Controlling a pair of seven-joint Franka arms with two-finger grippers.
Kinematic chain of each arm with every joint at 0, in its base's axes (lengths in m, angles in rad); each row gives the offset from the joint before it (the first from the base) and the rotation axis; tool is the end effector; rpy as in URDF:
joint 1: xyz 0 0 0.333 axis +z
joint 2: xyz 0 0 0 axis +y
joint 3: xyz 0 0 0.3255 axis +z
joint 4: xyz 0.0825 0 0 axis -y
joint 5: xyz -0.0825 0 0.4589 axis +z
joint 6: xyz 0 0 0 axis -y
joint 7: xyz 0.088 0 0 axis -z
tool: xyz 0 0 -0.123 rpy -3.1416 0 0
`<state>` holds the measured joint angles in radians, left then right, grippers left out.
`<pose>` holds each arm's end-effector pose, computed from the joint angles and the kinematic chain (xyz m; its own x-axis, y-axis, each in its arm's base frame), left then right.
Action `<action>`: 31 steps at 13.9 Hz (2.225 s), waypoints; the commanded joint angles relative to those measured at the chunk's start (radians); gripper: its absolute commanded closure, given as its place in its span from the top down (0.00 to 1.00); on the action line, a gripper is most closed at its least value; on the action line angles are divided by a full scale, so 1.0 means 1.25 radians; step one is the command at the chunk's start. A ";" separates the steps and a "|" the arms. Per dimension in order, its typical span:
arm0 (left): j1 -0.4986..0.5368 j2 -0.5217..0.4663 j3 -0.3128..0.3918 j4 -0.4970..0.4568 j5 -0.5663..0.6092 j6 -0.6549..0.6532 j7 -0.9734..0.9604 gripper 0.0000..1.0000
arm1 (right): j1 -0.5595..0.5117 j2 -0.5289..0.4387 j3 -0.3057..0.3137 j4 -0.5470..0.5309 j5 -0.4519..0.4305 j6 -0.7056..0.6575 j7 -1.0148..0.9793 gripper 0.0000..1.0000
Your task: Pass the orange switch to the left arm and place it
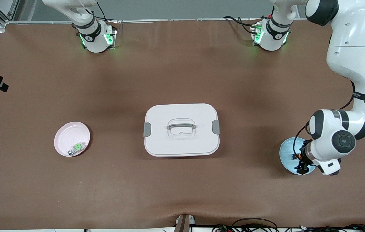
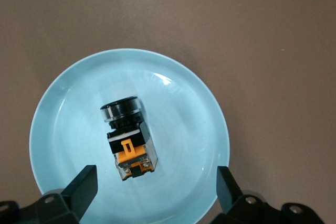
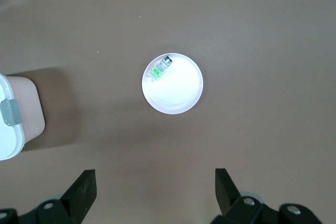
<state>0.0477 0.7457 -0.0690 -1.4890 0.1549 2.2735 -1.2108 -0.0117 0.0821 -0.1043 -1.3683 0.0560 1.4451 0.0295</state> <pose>0.7869 -0.0038 0.1800 0.4419 0.8931 0.0840 0.8959 -0.4441 0.0095 0.6387 -0.0638 0.6646 0.9905 -0.1377 -0.0061 -0.1378 -0.9893 -0.0469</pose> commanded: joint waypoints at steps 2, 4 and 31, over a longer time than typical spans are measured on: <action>-0.044 -0.059 0.051 -0.036 -0.050 -0.015 0.177 1.00 | -0.021 -0.008 0.011 0.005 0.023 -0.009 0.027 1.00; -0.046 -0.077 0.055 -0.048 -0.066 -0.015 0.306 1.00 | -0.020 -0.008 0.015 0.005 0.024 -0.010 0.072 1.00; -0.127 -0.396 0.119 -0.060 -0.126 -0.166 0.958 1.00 | -0.013 -0.009 0.012 0.021 0.003 -0.023 -0.011 1.00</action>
<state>-0.1177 0.3048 0.0662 -1.5665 -0.0016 2.1232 -0.0372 -0.0271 0.0819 -0.0952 -1.3453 0.0637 1.4228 0.0260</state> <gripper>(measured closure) 0.000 0.000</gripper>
